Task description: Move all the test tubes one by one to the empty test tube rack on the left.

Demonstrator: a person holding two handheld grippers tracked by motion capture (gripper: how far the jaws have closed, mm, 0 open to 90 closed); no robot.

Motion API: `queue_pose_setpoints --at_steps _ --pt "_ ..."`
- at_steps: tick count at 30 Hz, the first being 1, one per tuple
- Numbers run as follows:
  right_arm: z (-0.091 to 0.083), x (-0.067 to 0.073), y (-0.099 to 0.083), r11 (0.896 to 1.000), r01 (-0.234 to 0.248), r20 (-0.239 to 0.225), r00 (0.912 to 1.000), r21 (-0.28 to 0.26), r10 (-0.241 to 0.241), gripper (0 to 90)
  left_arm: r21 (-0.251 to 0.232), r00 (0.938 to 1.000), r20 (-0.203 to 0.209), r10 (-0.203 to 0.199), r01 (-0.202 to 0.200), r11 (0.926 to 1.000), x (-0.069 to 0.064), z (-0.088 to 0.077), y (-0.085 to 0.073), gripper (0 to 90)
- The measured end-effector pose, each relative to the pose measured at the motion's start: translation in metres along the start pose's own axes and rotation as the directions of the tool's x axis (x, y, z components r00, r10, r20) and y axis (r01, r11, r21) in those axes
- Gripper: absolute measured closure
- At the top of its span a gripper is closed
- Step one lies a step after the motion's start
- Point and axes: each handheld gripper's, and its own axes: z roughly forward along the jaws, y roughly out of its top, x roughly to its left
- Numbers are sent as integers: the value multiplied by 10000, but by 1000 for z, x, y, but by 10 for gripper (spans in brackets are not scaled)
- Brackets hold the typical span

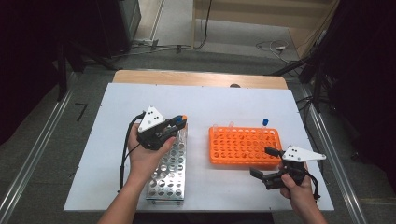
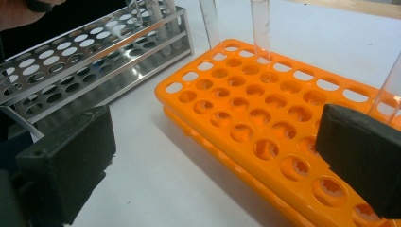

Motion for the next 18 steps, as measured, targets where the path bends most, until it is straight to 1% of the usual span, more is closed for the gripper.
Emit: queue_pose_setpoints --at_steps 7,12,15,18 --pt "0 -2 -1 10000 -77 58 10000 39 77 0 164 9999 -103 62 -61 9998 0 1 -8 769" --pt "1 -3 -1 9999 -102 90 9999 46 102 0 301 9998 -180 10 -5 9995 -1 2 -13 767" --pt "1 -4 -2 9999 -95 113 9999 72 94 0 398 9997 -221 40 -32 9992 -3 2 -15 767" --pt "1 -4 -2 9999 -112 111 9999 68 111 0 535 9995 -261 179 -165 9984 -5 4 -16 766"
